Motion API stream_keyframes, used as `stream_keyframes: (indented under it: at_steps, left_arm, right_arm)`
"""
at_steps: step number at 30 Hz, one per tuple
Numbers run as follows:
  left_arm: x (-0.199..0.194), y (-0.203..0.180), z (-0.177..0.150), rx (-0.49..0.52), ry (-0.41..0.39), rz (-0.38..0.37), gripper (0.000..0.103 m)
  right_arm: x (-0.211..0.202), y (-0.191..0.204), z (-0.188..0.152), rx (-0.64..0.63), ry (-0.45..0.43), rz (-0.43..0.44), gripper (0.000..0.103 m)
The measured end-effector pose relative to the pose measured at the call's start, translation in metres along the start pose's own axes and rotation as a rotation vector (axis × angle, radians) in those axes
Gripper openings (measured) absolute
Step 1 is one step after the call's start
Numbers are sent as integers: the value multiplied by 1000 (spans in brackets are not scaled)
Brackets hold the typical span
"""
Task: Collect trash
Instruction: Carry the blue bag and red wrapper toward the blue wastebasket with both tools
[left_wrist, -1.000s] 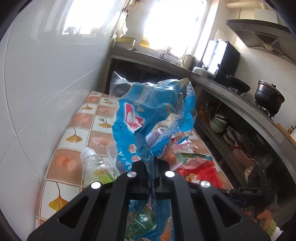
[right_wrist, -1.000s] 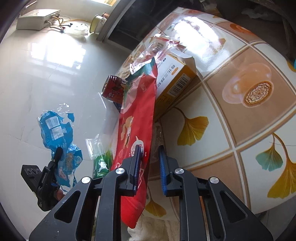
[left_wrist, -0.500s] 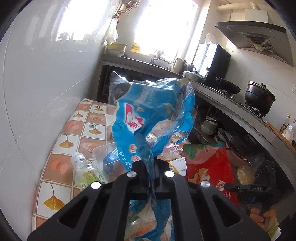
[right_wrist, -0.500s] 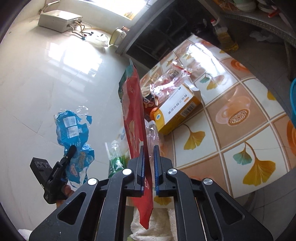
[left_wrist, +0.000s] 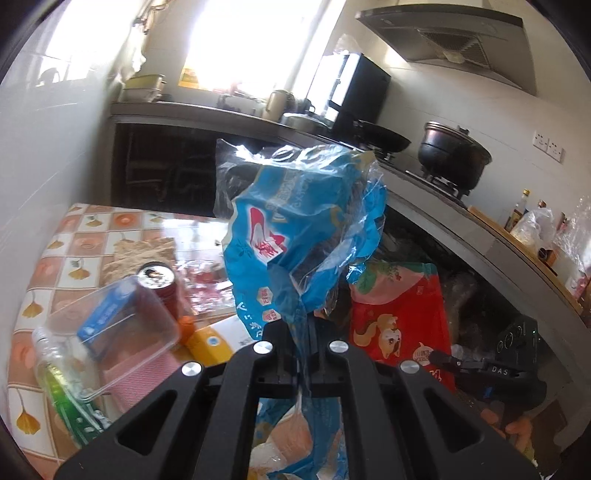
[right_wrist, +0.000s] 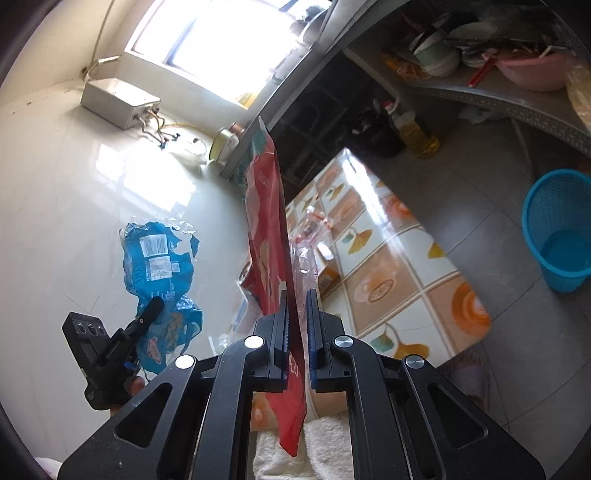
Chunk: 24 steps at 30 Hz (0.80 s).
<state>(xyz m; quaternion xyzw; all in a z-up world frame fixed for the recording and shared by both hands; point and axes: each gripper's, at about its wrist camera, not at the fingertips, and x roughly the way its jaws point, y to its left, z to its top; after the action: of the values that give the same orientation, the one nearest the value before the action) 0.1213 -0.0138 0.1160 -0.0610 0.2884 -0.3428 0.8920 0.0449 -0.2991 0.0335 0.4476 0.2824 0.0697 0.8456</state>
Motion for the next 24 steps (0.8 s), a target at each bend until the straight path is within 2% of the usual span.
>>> stream_keyframes:
  at_steps: [6, 9, 16, 21, 24]
  left_arm:
    - [75, -75, 9, 62, 142, -166, 2]
    - [124, -114, 7, 93, 243, -237, 2]
    - [235, -186, -13, 124, 481, -333, 2]
    - [315, -222, -40, 89, 677, -381, 2]
    - [360, -233, -58, 57, 781, -380, 2]
  right_arm:
    - [-59, -55, 13, 87, -150, -68, 6]
    - [-82, -87, 14, 147, -210, -125, 6]
    - [-113, -162, 15, 298, -303, -252, 6]
    - [-113, -204, 25, 382, -322, -322, 6]
    - [-105, -226, 26, 419, -320, -363, 6]
